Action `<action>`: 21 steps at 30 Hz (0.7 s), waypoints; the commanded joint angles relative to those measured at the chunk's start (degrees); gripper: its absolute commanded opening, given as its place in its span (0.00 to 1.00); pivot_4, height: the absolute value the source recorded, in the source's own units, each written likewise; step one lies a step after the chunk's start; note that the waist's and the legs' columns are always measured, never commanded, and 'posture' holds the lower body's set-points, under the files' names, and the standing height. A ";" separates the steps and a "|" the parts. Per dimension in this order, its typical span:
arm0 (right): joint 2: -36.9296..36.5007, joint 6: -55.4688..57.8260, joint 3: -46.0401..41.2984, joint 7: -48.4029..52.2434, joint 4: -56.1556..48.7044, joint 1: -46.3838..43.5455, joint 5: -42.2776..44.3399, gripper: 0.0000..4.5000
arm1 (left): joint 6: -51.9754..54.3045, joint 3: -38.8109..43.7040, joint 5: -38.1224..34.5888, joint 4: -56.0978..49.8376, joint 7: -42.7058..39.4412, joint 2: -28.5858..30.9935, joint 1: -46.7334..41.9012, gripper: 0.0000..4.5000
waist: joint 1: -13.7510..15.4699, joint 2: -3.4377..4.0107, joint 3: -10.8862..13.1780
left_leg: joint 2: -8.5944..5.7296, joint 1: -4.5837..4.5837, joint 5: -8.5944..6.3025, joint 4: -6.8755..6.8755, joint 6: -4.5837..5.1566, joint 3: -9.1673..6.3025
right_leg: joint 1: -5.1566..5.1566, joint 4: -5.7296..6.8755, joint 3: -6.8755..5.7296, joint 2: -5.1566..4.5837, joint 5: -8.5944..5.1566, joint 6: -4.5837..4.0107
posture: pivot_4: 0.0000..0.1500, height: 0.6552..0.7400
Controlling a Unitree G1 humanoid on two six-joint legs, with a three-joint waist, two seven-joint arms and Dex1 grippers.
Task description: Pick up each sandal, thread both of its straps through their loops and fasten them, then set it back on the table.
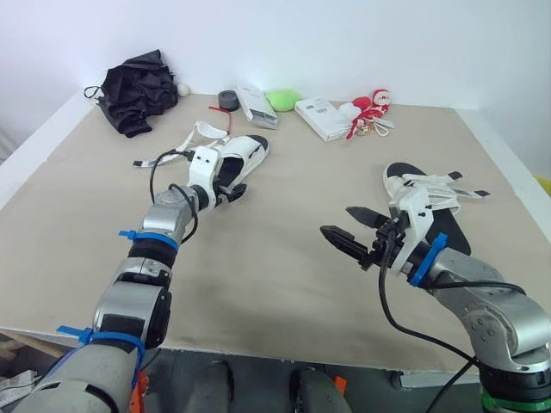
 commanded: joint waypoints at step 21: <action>0.53 -0.45 -1.72 -2.65 -2.71 0.29 2.12 0.92 | 5.96 0.65 1.80 -2.80 0.20 4.21 11.22 0.98 | -2.16 0.00 -0.79 | 0.07 0.30 -0.01 -0.11 0.00 0.14 | 0.00 0.02 0.31 0.13 0.04 -0.06 | 1.00 1.00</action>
